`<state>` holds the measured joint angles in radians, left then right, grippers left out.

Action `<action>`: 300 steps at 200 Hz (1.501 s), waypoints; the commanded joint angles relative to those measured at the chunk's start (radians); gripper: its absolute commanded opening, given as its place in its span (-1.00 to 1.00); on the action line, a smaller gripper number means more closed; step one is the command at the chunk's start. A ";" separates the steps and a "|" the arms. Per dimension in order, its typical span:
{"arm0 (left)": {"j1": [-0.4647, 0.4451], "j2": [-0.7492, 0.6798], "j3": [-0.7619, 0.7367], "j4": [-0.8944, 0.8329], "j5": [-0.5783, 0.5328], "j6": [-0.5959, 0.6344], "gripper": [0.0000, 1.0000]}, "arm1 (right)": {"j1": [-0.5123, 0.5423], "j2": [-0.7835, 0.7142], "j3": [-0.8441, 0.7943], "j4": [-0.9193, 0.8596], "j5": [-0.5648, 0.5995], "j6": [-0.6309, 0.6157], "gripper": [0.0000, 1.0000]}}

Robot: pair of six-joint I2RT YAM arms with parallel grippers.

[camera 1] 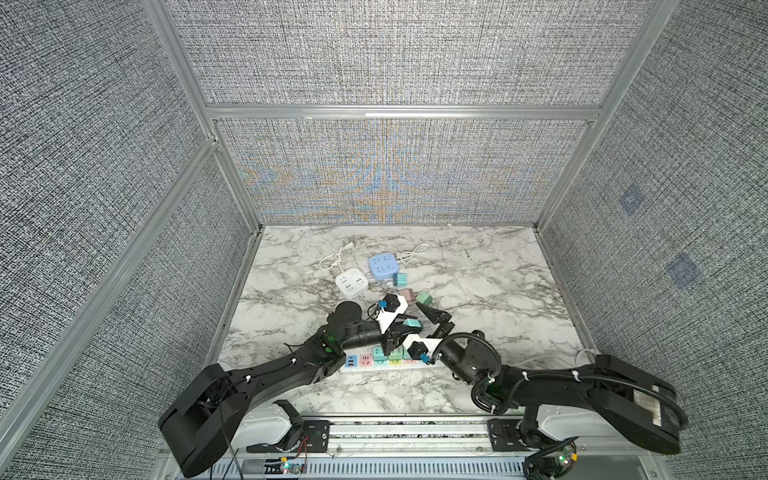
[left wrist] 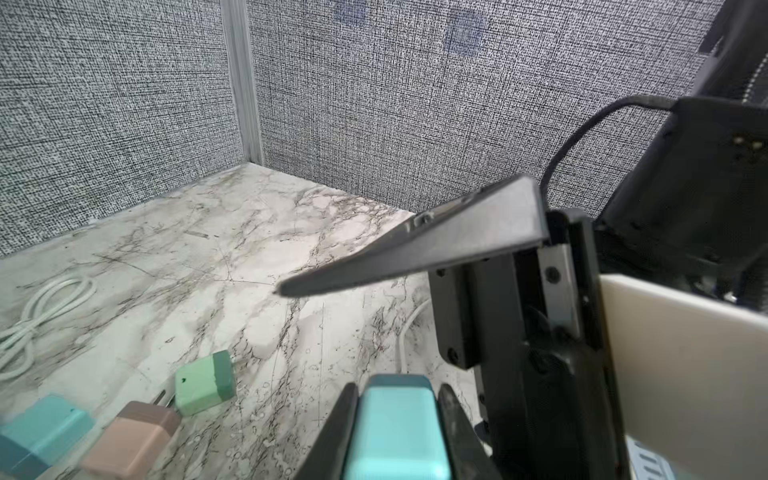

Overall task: Insert the plug
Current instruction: 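Close the left gripper on the teal charger held by the right gripper, then carry the teal charger over the strip while the right gripper draws back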

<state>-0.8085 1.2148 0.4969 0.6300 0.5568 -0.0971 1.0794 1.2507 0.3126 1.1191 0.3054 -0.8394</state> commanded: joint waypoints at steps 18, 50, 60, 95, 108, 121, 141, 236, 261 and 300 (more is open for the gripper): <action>0.005 -0.093 -0.037 -0.118 -0.179 0.050 -1.00 | 0.001 -0.218 -0.076 -0.159 0.013 0.157 0.92; 0.004 -0.208 -0.090 -0.100 -0.279 0.118 -1.00 | -0.038 -0.338 -0.119 -0.238 0.076 0.249 0.99; 0.005 -0.241 -0.116 -0.074 -0.323 0.140 -1.00 | -0.071 -0.348 -0.137 -0.217 0.118 0.294 0.99; 0.003 -0.346 -0.134 -0.142 -0.327 0.381 -1.00 | -0.312 -0.373 -0.195 -0.140 0.160 0.548 0.99; 0.003 -0.384 -0.124 -0.252 -0.247 0.552 -1.00 | -0.442 -0.378 -0.151 -0.241 0.132 0.705 0.99; -0.003 -0.404 -0.092 -0.399 -0.231 0.682 -1.00 | -0.541 -0.366 -0.113 -0.323 0.075 0.818 0.99; -0.006 -0.402 -0.021 -0.558 -0.381 0.701 -1.00 | -0.605 -0.314 -0.130 -0.275 0.045 0.859 0.99; -0.009 -0.250 0.131 -0.973 -0.533 0.795 -1.00 | -0.717 -0.077 -0.154 -0.080 0.022 0.975 0.99; -0.009 -0.214 0.131 -0.995 -0.510 0.797 -1.00 | -0.769 0.011 -0.184 0.046 -0.027 1.019 0.99; -0.011 -0.164 0.103 -0.967 -0.500 0.801 -1.00 | -0.776 0.060 -0.172 0.074 -0.038 1.019 0.99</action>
<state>-0.8207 1.0328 0.6079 -0.3450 0.0372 0.6998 0.3073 1.2919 0.1242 1.1172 0.2798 0.1547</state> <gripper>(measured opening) 0.304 0.995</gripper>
